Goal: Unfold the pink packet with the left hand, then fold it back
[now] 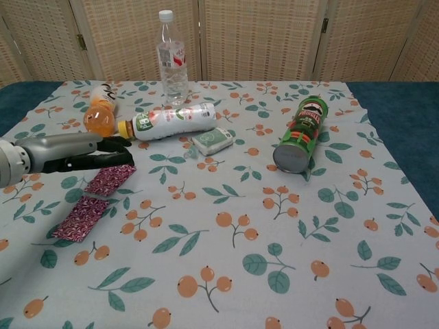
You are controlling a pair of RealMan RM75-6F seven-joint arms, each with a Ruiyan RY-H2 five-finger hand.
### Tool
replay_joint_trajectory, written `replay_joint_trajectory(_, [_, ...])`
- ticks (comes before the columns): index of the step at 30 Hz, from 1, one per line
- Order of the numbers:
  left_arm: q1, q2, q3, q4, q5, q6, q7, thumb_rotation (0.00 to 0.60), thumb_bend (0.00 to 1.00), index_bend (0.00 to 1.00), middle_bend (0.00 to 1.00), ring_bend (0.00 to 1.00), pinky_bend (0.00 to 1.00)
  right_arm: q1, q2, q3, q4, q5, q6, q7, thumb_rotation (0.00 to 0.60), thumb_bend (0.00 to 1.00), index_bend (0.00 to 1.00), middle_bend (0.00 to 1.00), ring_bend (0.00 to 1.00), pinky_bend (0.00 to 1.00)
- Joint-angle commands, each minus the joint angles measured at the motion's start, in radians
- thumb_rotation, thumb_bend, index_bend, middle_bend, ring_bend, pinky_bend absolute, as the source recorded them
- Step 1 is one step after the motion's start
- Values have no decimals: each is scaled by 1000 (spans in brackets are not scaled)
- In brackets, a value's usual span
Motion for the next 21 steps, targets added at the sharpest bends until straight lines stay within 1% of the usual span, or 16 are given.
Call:
replay_joint_trajectory(1, [-1,-22,12,30,8,6,0,0,72,255,0,0,0,0,-1,1,1,2,-1,0,600,335,40,60,22,0])
replay_joint_trajectory(12, [4,-96,33,132,32,56,44,0,72,265,0,0,0,5,0,4,-6,4,-9,-9,600,335,39,60,23,0])
replay_joint_trajectory(21, [11,-118,44,172,33,69,77,0,72,269,0,0,0,7,1,4,-13,6,-14,-17,600,335,40,60,22,0])
